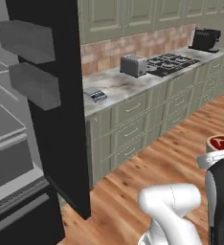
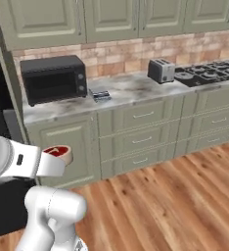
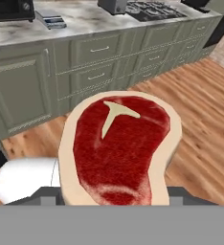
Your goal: Take the steak from the fridge and place it on the digital scale on the counter by the fridge. Wait a few seconds for a reading, then move it to the plate on the dining counter.
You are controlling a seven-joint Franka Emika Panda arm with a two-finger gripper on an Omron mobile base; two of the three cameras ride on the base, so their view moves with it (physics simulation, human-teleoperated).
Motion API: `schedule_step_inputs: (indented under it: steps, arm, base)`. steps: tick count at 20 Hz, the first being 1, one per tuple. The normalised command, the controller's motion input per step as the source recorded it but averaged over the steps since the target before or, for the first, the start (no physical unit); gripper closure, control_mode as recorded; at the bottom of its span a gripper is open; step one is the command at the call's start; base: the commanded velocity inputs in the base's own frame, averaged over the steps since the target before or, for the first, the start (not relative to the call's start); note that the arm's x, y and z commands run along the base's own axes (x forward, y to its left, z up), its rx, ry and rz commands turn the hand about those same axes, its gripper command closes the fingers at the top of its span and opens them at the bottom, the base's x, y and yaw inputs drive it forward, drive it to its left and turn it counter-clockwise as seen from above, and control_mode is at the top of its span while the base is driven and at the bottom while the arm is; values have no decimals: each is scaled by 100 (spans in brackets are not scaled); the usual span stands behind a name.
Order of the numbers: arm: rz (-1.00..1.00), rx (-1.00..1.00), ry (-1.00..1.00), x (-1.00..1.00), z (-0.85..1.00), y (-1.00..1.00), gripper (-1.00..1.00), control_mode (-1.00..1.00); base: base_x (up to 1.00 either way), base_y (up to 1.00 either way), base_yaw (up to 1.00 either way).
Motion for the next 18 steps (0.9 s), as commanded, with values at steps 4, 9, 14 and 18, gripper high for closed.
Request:
schedule_step_inputs:
  steps: [4, 9, 14, 18]
  arm:
    - [0, 0, 0, 0, 0, 0, 100, 100]
    - [0, 0, 0, 0, 0, 0, 100, 100]
    - [0, 0, 0, 0, 0, 0, 100, 100]
    - [0, 0, 0, 0, 0, 0, 100, 100]
  base:
    - [98, -60, 11]
    - [100, -50, 17]
    - [100, -34, 34]
    - [90, -16, 46]
